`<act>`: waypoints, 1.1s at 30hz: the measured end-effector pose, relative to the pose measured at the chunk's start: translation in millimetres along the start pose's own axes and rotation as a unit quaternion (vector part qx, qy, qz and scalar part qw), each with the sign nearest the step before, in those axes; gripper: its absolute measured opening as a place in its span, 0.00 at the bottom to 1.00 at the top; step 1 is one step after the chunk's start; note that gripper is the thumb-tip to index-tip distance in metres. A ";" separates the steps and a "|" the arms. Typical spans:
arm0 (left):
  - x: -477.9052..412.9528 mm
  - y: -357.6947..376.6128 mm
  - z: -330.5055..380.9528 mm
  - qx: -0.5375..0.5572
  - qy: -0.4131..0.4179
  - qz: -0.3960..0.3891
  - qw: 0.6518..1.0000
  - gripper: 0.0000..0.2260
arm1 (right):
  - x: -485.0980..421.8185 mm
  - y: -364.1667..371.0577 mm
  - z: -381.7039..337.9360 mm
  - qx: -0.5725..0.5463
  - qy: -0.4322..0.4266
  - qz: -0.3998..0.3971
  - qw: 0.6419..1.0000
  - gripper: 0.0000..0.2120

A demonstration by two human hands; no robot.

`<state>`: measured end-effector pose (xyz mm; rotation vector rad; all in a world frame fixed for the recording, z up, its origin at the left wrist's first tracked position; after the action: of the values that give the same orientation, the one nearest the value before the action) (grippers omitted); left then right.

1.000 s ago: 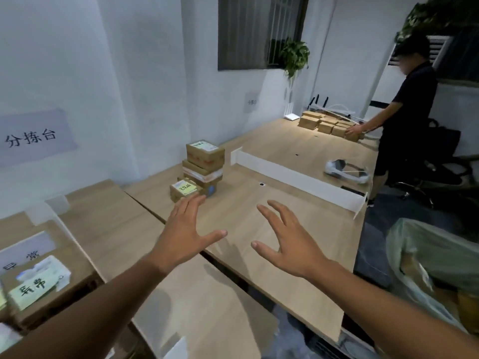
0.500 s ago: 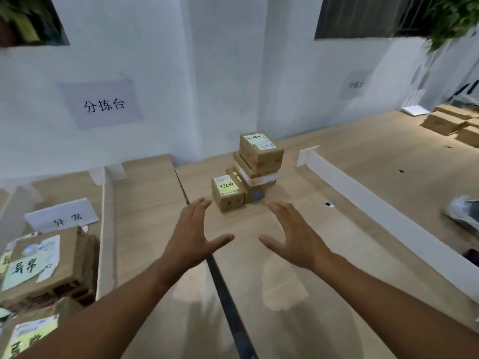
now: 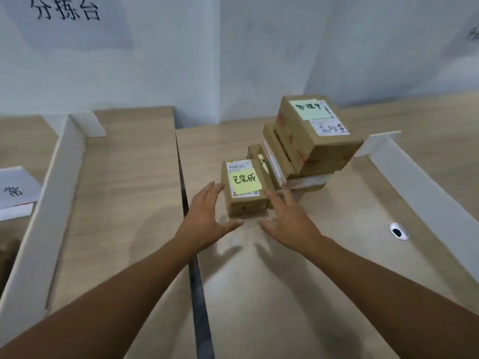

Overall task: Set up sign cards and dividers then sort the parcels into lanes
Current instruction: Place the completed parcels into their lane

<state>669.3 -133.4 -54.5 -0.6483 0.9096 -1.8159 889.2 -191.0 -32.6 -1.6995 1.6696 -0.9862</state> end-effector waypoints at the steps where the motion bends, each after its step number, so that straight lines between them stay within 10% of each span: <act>1: -12.1 11.2 -5.9 -0.002 0.002 -0.009 1.000 0.47 | -9.5 8.9 5.8 0.000 -0.001 -0.005 1.000 0.37; 17: 34.9 34.6 4.7 0.145 -0.021 -0.039 0.988 0.50 | 31.6 30.2 -13.7 -0.089 -0.029 -0.032 0.995 0.33; 33: 349.6 -214.9 79.5 0.108 0.057 0.277 0.953 0.33 | 264.4 -63.8 -271.4 -0.112 -0.316 0.099 0.937 0.36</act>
<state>480.9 -424.4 179.0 -0.1246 0.8482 -1.4212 694.8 -420.1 206.8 -1.7004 1.4989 -0.1187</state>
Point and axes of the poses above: each hand's wrist, its own x-axis away from the middle knuckle, its own y-axis out of the palm, z = x × y, the point moved 3 cm from there along -x, towards the middle knuckle, and after that the axes turned 9 degrees about -x, right-handed, at the moved point
